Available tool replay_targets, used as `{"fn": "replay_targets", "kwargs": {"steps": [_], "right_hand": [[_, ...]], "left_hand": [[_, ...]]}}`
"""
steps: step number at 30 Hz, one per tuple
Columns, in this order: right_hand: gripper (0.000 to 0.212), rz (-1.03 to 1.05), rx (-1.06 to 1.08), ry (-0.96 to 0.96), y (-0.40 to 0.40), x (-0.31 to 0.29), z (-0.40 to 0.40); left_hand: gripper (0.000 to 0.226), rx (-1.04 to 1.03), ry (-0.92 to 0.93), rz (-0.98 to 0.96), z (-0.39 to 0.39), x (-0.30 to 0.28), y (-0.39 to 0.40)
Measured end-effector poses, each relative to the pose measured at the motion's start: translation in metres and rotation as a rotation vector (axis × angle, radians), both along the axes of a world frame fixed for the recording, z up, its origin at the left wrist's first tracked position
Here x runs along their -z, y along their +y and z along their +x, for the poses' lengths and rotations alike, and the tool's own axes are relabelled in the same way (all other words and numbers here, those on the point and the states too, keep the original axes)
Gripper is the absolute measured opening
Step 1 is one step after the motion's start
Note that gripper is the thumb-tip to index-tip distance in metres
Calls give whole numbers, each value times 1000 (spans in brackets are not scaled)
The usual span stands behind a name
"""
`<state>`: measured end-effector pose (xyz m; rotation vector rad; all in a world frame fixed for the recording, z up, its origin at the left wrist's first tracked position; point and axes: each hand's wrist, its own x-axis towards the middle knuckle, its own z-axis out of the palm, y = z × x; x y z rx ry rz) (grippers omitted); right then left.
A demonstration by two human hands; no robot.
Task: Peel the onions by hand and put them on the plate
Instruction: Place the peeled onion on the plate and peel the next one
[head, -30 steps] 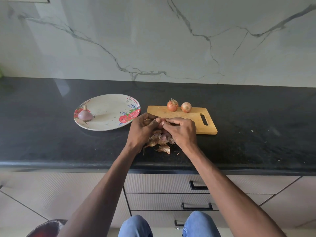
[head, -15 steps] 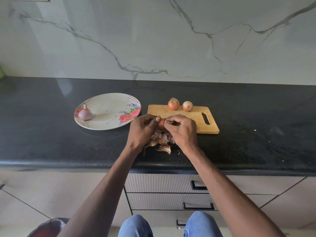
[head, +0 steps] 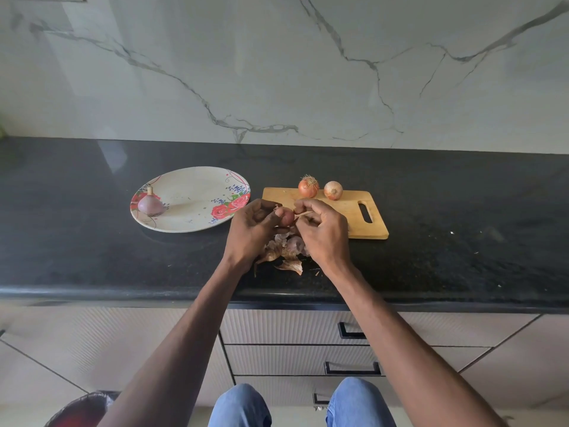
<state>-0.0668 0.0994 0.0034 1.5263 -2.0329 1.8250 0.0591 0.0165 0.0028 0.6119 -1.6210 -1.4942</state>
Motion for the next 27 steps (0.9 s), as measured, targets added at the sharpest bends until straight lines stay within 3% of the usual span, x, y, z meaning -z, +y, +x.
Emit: {"fn": "replay_targets", "kwargs": {"steps": [6, 10, 16, 23, 27], "right_hand": [[24, -32, -139, 172, 1, 2, -1], [12, 8, -175, 192, -2, 4, -1], [26, 50, -208, 220, -1, 3, 0], [11, 29, -211, 314, -1, 3, 1], [21, -1, -195, 276, 0, 4, 2]], "left_hand": [[15, -35, 8, -3, 2, -2, 0], [17, -69, -35, -33, 2, 0, -2], [21, -115, -81, -53, 3, 2, -6], [23, -140, -63, 2, 3, 2, -8], [24, -144, -60, 7, 2, 2, -7]]}}
